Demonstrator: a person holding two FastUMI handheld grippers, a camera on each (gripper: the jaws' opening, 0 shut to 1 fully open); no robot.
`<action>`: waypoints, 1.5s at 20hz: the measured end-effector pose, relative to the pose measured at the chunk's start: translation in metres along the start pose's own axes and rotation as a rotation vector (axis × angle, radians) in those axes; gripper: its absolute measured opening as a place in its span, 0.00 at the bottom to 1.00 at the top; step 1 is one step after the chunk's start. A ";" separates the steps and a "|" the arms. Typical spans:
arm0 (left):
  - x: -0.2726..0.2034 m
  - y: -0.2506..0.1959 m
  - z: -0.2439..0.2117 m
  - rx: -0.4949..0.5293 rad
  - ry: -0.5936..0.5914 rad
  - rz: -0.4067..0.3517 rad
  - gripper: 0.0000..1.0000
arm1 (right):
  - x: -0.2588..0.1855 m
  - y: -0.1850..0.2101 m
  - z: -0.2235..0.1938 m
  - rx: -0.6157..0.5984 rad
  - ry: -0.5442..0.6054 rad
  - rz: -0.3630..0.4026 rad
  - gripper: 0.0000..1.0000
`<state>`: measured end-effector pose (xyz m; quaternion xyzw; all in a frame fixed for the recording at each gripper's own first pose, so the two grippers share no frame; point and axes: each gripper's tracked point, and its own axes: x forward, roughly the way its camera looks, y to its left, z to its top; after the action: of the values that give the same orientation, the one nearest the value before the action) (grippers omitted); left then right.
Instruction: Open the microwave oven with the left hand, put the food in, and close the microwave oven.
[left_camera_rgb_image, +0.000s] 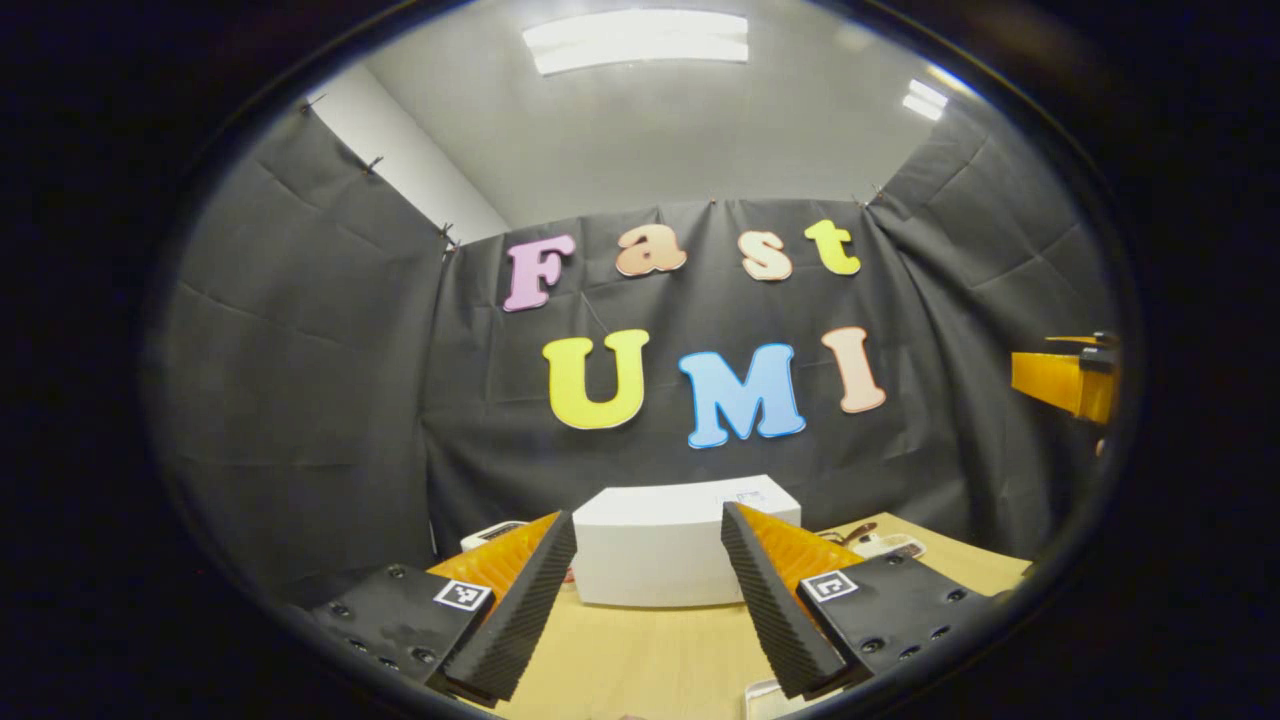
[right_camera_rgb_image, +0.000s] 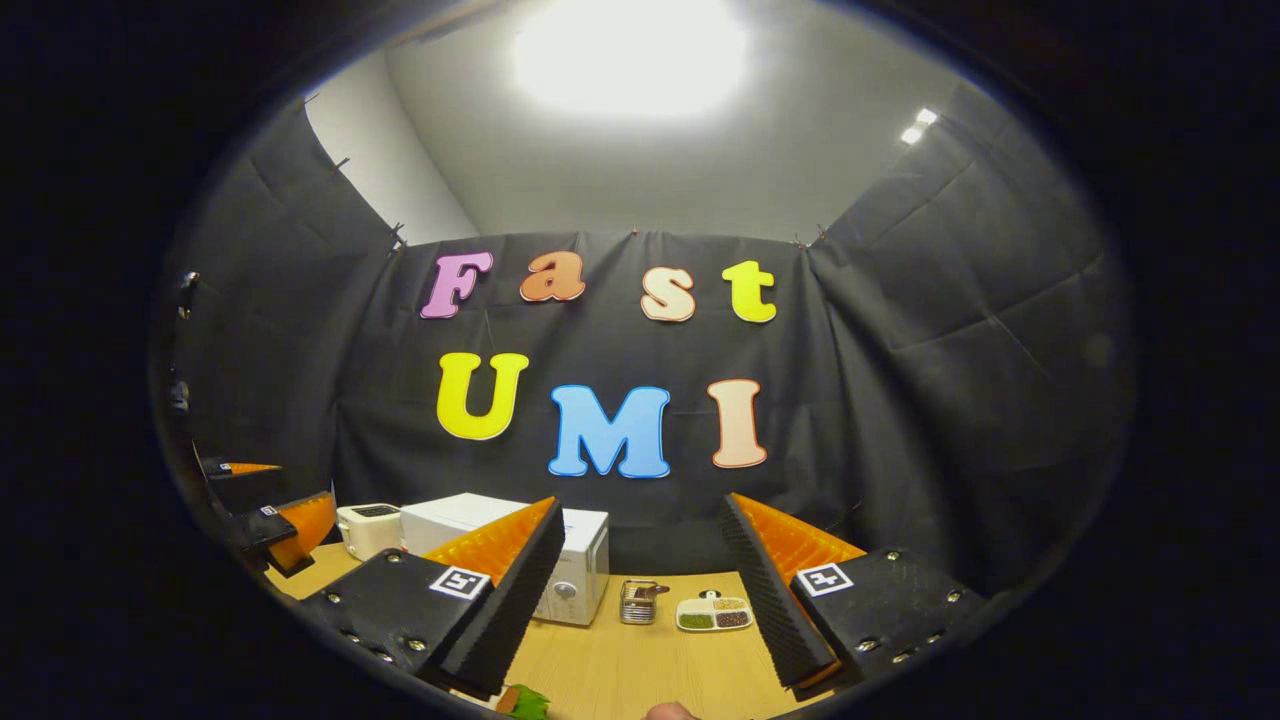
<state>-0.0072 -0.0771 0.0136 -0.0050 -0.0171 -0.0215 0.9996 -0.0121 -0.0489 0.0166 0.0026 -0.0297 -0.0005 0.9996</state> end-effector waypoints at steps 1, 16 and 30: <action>0.008 -0.005 -0.004 -0.005 0.001 -0.009 1.00 | -0.001 -0.003 0.002 -0.011 -0.003 -0.010 0.96; 0.194 -0.065 -0.097 -0.051 0.085 -0.199 0.97 | 0.024 -0.006 -0.006 -0.072 0.033 -0.241 0.96; 0.290 -0.150 -0.217 -0.023 0.259 -0.376 1.00 | 0.006 -0.029 -0.016 -0.162 0.110 -0.500 0.96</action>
<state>0.2830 -0.2418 -0.1915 -0.0103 0.1109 -0.2080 0.9718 -0.0055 -0.0774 0.0008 -0.0703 0.0265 -0.2498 0.9654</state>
